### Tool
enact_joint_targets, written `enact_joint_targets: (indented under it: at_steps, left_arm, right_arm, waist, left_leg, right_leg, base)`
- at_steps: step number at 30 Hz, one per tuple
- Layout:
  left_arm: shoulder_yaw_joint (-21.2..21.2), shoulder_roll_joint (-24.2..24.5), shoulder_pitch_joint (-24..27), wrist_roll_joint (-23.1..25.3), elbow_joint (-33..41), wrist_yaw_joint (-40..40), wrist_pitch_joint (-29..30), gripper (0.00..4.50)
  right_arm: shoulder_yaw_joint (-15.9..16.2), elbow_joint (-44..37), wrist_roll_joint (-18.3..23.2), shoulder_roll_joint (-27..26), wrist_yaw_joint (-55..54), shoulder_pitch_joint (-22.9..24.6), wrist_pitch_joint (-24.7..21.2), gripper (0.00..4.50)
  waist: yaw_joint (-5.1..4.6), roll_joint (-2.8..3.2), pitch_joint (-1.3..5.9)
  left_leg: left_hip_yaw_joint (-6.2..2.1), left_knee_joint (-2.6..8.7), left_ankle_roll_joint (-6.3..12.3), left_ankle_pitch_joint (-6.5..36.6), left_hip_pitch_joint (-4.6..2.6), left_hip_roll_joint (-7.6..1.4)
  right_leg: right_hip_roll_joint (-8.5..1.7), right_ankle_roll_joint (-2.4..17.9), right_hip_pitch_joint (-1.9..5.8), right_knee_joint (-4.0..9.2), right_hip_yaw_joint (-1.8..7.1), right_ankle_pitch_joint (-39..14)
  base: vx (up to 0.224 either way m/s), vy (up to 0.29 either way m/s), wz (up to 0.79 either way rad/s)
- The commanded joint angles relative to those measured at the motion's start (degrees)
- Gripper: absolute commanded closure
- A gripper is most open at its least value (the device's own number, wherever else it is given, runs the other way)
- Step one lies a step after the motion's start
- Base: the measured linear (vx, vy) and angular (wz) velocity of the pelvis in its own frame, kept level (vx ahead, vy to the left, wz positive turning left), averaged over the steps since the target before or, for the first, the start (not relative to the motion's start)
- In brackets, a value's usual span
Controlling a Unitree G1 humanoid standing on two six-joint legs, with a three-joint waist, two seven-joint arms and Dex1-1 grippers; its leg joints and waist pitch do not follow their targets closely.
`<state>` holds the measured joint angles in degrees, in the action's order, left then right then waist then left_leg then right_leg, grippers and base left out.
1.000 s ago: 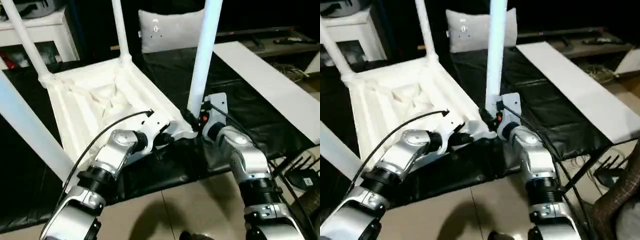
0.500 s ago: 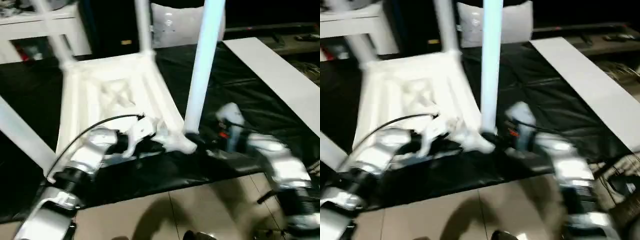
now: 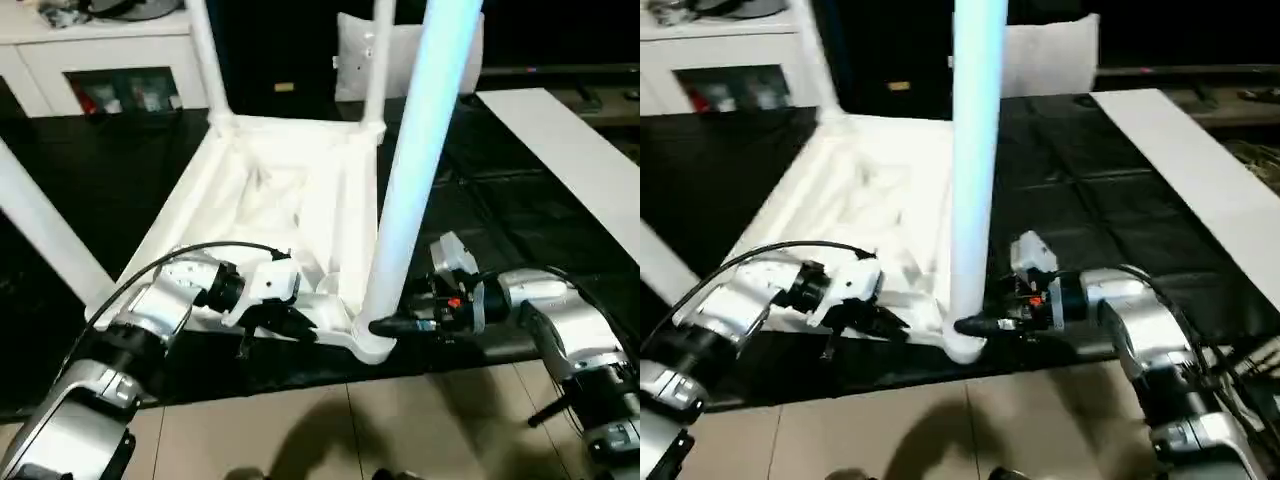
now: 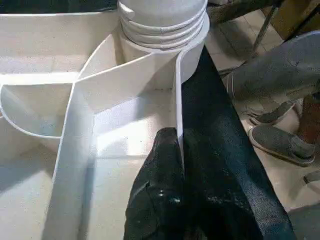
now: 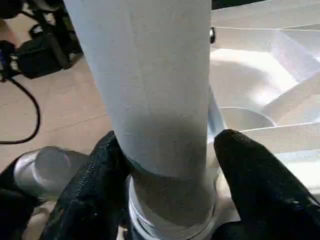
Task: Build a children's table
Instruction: Rotate leg to tighten
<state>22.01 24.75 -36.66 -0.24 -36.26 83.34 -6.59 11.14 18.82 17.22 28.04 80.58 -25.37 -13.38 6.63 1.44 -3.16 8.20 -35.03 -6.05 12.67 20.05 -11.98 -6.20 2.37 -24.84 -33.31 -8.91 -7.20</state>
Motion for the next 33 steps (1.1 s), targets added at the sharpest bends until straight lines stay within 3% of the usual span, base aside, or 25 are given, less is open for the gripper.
enact_joint_targets:
  at_steps: [1,9,11,14,18,19,21,22,24,25,26,27,28,29,30,31,32,33]
  left_arm:
    - [1.34,-0.87,-1.69,0.39,0.62,2.4,-1.74,4.5]
    - [0.46,-0.81,-1.98,-0.13,-0.75,1.84,-1.06,4.5]
    - [-1.31,-1.33,-1.51,-0.8,-0.66,-1.21,2.29,4.5]
    - [-2.56,-2.03,-1.18,-1.26,0.13,-4.0,4.55,4.5]
    - [-4.16,-3.5,-0.27,-1.59,3.39,-9.2,9.93,4.5]
    - [-5.15,-5.09,0.24,-1.68,5.74,-13.23,13.83,4.5]
    - [-5.83,-6.33,0.51,-1.53,7.17,-16.13,16.06,4.5]
    - [-6.33,-7.35,0.61,-1.47,8.01,-18.13,17.56,4.5]
    - [-7.45,-10.4,0.7,-0.99,10.06,-23.46,21.69,4.5]
    - [-7.82,-12.49,0.53,-0.22,11.05,-27.12,23.91,4.5]
    - [-7.88,-13.11,0.46,0.04,11.32,-28.21,24.51,4.5]
    - [-7.88,-13.11,0.46,0.04,11.32,-28.21,24.51,4.5]
    - [-8.86,-16.18,-0.65,1.24,11.12,-35.6,26.55,4.5]
    - [-9.5,-17.39,-1.2,1.57,10.72,-38.64,27.07,4.5]
    - [-10.08,-18.27,-1.65,1.8,10.28,-40.95,27.29,4.5]
    - [-10.72,-19.33,-2.03,2.33,10.22,-43.84,27.88,4.5]
    - [-10.81,-19.68,-2.16,2.77,10.2,-44.94,27.84,4.5]
    - [-10.81,-19.95,-2.15,3.24,10.48,-45.83,28.07,4.5]
  right_arm:
    - [0.4,0.18,0.41,-0.04,1.62,-1.01,-0.44,1.95]
    - [0.03,-0.36,2.3,-0.23,2.42,-0.89,-2.71,2.49]
    - [-1.02,-3.53,4.67,-0.75,0.19,0.69,-8.15,2.5]
    - [-1.51,-5.7,5.24,-1.54,-2.41,2.04,-10.69,2.52]
    - [-2.26,-6.01,1.92,-4.72,-11.82,2.86,-10.57,2.52]
    - [-2.95,-4.79,-0.89,-7.38,-19.11,2.25,-10.63,2.52]
    - [-3.69,-4.08,-1.84,-9.26,-23.7,1.68,-11.79,2.52]
    - [-4.33,-3.62,-2.28,-10.63,-26.71,1.25,-12.47,2.52]
    - [-5.96,-2.5,-3.67,-14.68,-35.09,0.01,-14.11,2.53]
    - [-6.81,-1.38,-5.24,-17.48,-41.28,-0.97,-14.76,2.53]
    - [-7.02,-1.02,-5.74,-18.31,-43.15,-1.28,-14.92,2.53]
    - [-7.02,-1.02,-5.74,-18.31,-43.15,-1.28,-14.92,2.53]
    - [-9.36,1.59,-6.42,-22.62,-51.94,-2.84,-15.39,2.53]
    - [-10.04,2.96,-6.71,-23.96,-54.48,-3.53,-14.73,2.53]
    - [-10.4,4.02,-7.09,-24.75,-56.2,-4.04,-13.83,2.53]
    - [-10.87,5.35,-7.72,-25.77,-58.14,-4.67,-12.19,2.53]
    - [-11.13,6.11,-7.86,-26.28,-58.76,-4.99,-10.91,2.53]
    - [-11.44,6.67,-8.06,-26.8,-59.37,-5.24,-9.94,2.18]
  waist:
    - [-0.09,-0.91,5.09]
    - [0.07,-0.92,5.07]
    - [0.07,-1.0,5.01]
    - [0.21,-1.03,4.94]
    - [-0.13,-1.02,4.64]
    - [-0.59,-0.94,4.55]
    - [-1.63,-0.76,4.46]
    - [-2.52,-0.95,4.45]
    - [-3.71,-0.87,4.34]
    - [-5.19,-0.71,4.31]
    - [-5.55,-0.47,4.34]
    - [-5.75,-0.09,4.5]
    - [-6.71,0.58,4.36]
    - [-6.86,0.85,4.24]
    - [-7.52,0.83,4.31]
    - [-7.5,0.95,4.26]
    - [-7.71,0.67,4.28]
    - [-7.78,0.56,4.3]
  left_leg:
    - [1.15,3.53,6.06,2.02,0.74,-0.76]
    - [1.13,3.58,5.55,2.16,0.78,-0.74]
    - [1.17,3.61,5.36,2.09,0.79,-0.69]
    - [1.25,3.66,4.72,2.54,0.71,-0.57]
    - [1.24,3.78,3.22,5.25,0.72,-0.2]
    - [1.15,3.81,2.46,6.22,0.75,-0.13]
    - [1.05,3.66,1.61,7.44,0.7,0.23]
    - [0.96,3.52,1.72,7.96,1.31,0.48]
    - [0.95,3.2,1.72,8.87,1.09,0.73]
    - [0.92,2.82,2.33,10.69,1.17,1.02]
    - [0.79,2.82,2.54,10.94,1.25,0.92]
    - [0.68,2.83,2.85,11.47,1.02,0.7]
    - [0.22,3.47,3.26,12.97,0.86,-0.6]
    - [0.08,3.59,3.17,14.65,0.38,-1.16]
    - [-0.43,4.08,3.15,17.21,0.43,-2.0]
    - [-0.41,4.27,3.19,18.3,0.23,-2.19]
    - [-0.1,4.07,3.1,18.94,-0.41,-1.79]
    - [0.08,3.87,3.07,18.22,-0.46,-1.26]
  right_leg:
    - [-2.27,7.21,5.08,3.13,3.18,-17.48]
    - [-2.2,6.28,5.08,3.34,3.08,-18.81]
    - [-2.06,5.9,5.13,3.43,3.06,-18.93]
    - [-2.08,4.92,5.03,3.72,3.02,-20.79]
    - [-2.14,2.67,4.9,4.67,2.56,-26.17]
    - [-2.11,1.64,4.83,4.89,2.35,-27.73]
    - [-2.02,-0.02,4.84,5.61,1.67,-30.4]
    - [-1.86,-1.23,5.29,5.94,1.14,-31.19]
    - [-1.68,-2.26,4.87,6.76,0.44,-32.45]
    - [-1.43,-3.5,4.87,7.41,-0.43,-34.14]
    - [-1.38,-3.81,5.02,7.7,-0.78,-34.09]
    - [-1.52,-3.73,5.14,7.85,-1.07,-33.6]
    - [-1.75,-2.51,5.48,8.06,-1.36,-30.51]
    - [-1.9,-1.76,5.42,8.09,-1.62,-29.87]
    - [-2.15,-1.15,6.08,7.48,-1.69,-27.74]
    - [-2.11,-0.94,6.16,7.38,-1.54,-26.93]
    - [-2.38,-0.19,5.7,7.51,-1.2,-26.36]
    - [-2.44,0.28,5.64,7.67,-1.19,-26.42]
  base:
    - [0.0,0.0,0.0]
    - [0.0,0.0,0.0]
    - [0.0,0.0,0.0]
    - [0.0,0.0,0.0]
    - [0.0,0.0,0.0]
    - [0.0,0.0,0.0]
    - [0.0,0.0,0.0]
    - [0.0,0.0,0.0]
    - [0.0,0.0,0.0]
    - [0.0,0.0,0.0]
    - [0.0,0.0,0.0]
    - [0.0,0.0,0.0]
    - [0.0,0.0,0.0]
    - [0.0,0.0,0.0]
    - [0.0,0.0,0.0]
    - [0.0,0.0,0.0]
    - [0.0,0.0,0.0]
    - [0.0,0.0,0.0]
